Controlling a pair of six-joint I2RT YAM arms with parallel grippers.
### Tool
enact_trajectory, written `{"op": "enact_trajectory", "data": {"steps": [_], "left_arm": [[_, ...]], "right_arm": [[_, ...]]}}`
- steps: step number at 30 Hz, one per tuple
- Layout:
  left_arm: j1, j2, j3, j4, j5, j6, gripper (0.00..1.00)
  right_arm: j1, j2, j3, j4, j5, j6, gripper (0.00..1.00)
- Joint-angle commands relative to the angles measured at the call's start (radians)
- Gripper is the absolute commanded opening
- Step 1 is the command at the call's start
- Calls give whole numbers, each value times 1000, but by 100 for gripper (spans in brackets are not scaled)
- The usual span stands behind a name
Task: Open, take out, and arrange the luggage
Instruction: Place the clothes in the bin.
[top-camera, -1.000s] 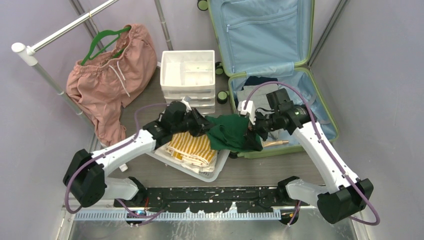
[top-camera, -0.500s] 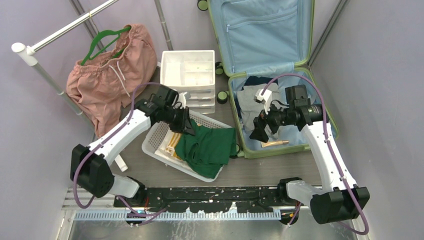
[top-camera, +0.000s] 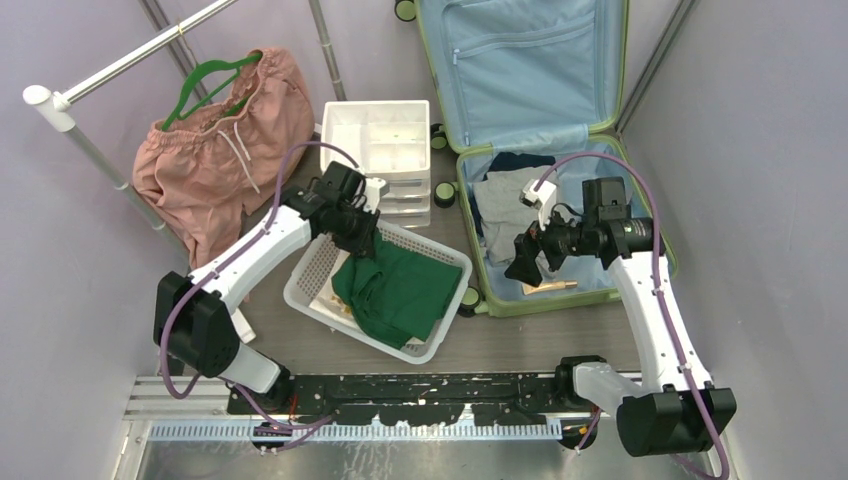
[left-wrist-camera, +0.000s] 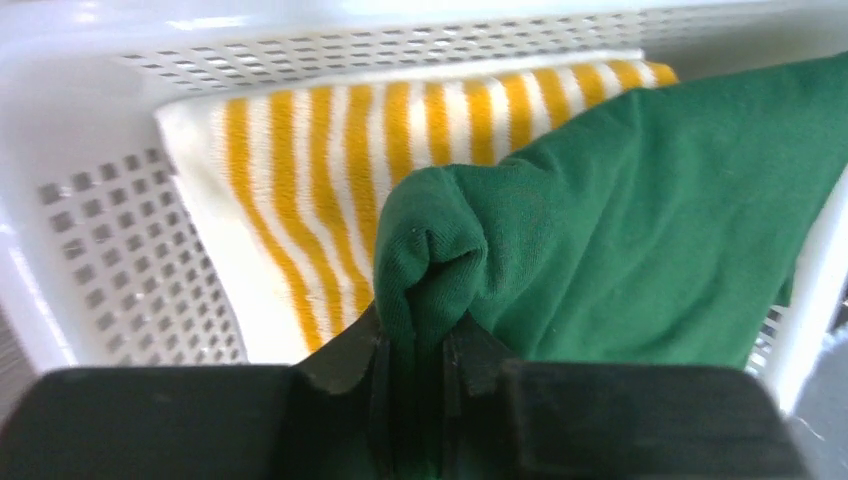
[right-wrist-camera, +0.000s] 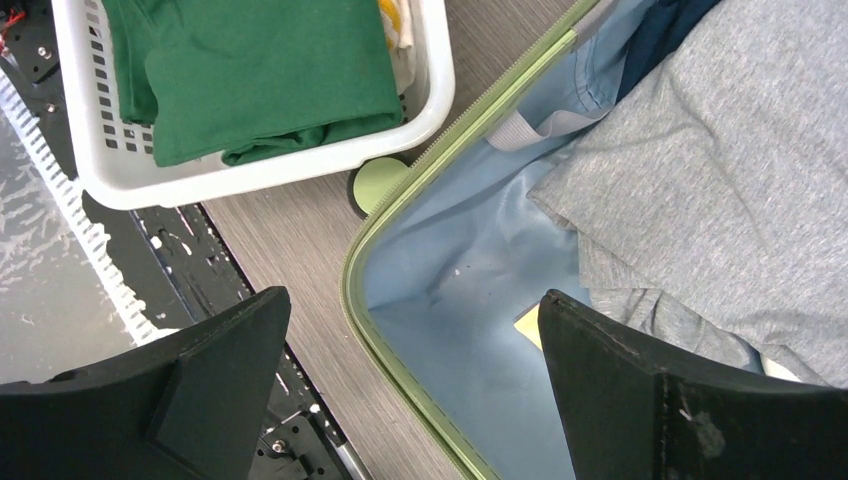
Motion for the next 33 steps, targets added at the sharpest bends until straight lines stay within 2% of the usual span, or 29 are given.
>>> {"op": "enact_trajectory", "data": {"steps": [1,4,6,8,9,10,12,14,16,20,23,26,30,33], "left_arm": [[3,-19,38,60,-219,36,24],[3,-39,81,28,-391,9,34],[3,-81,91,37,-475,-6,56],[3,-142,82,65,-523,-24,87],[3,-172,74,78,-527,-34,97],[3,-203,67,87,-508,-37,99],[6,-255,59,88,-383,-42,99],[7,-296,41,87,-241,-90,93],[7,-326,8,88,-85,-162,77],[7,-383,-145,151,55,-360,59],[7,-410,-269,225,42,-456,51],[7,-406,-360,301,-3,-507,47],[15,-354,-398,299,-114,-506,46],[26,-344,-386,274,-158,-498,51]], "right_arm": [[-16,-18,-5,41,-33,21,100],[-25,-20,-3,40,-33,21,100],[-31,-21,-2,36,-32,21,100],[-40,-21,1,34,-33,21,100],[-41,-20,2,33,-33,21,100],[-42,-19,3,34,-34,21,100],[-41,-19,5,36,-35,22,100],[-67,-18,8,37,-38,24,100],[-76,-16,8,39,-38,26,100],[-93,-14,-2,57,-33,46,100],[-104,0,-5,73,-24,73,100],[-107,25,-1,80,-6,88,100],[-107,58,16,77,32,90,100],[-107,87,36,66,67,87,100]]}}
